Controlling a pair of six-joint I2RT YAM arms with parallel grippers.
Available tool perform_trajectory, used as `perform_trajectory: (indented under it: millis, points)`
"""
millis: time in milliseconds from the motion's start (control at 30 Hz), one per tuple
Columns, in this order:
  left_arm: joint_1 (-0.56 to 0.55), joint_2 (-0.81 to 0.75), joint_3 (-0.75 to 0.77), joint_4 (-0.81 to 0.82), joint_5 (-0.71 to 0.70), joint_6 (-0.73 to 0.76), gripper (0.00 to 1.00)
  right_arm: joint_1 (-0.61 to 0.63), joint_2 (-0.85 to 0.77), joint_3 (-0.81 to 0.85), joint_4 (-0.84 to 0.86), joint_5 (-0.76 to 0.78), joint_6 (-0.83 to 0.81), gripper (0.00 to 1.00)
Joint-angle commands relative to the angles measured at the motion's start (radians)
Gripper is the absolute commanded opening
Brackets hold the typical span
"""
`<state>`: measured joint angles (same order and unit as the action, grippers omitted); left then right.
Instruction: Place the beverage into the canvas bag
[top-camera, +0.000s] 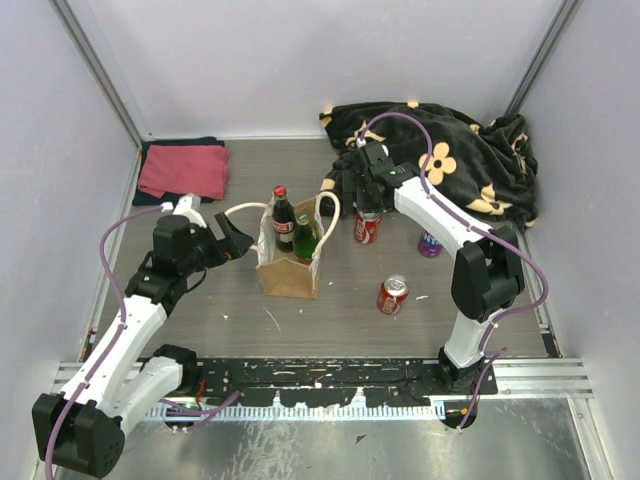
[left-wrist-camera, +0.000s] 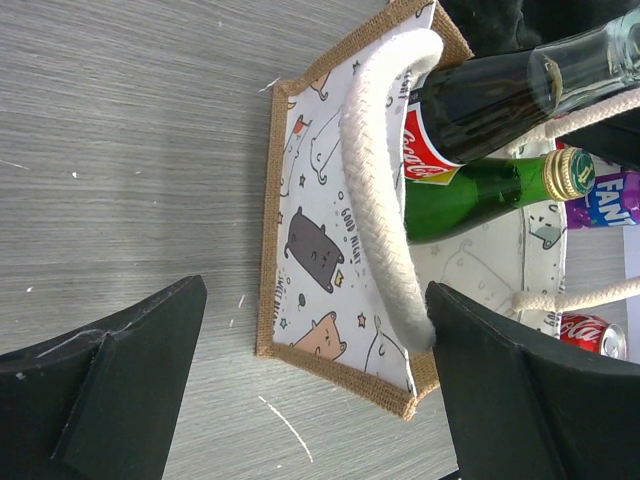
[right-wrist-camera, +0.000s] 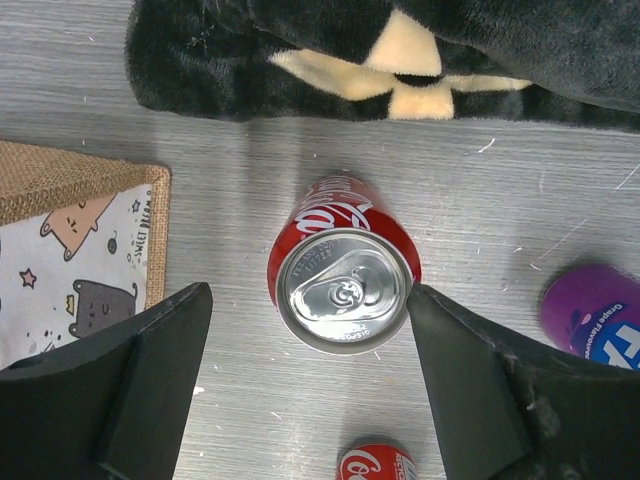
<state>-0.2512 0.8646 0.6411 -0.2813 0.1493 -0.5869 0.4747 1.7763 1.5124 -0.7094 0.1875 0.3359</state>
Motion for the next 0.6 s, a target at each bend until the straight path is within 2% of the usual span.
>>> perform_trajectory:
  millis: [0,167,333,567]
  points:
    - [0.001,-0.009,-0.012,0.009,0.02,0.006,0.98,-0.004,0.004,-0.024,0.007,-0.011,0.009,0.85]
    - [0.002,-0.009,-0.005,0.01,0.021,0.006,0.98,-0.003,0.022,-0.045,0.009,-0.006,0.016,0.87]
    - [0.002,-0.011,-0.009,0.01,0.025,0.006,0.98,-0.004,-0.041,-0.068,0.057,-0.005,0.022,0.9]
    - [0.003,0.0,-0.011,0.02,0.031,-0.004,0.98,-0.004,-0.071,0.004,0.017,0.02,0.012,0.9]
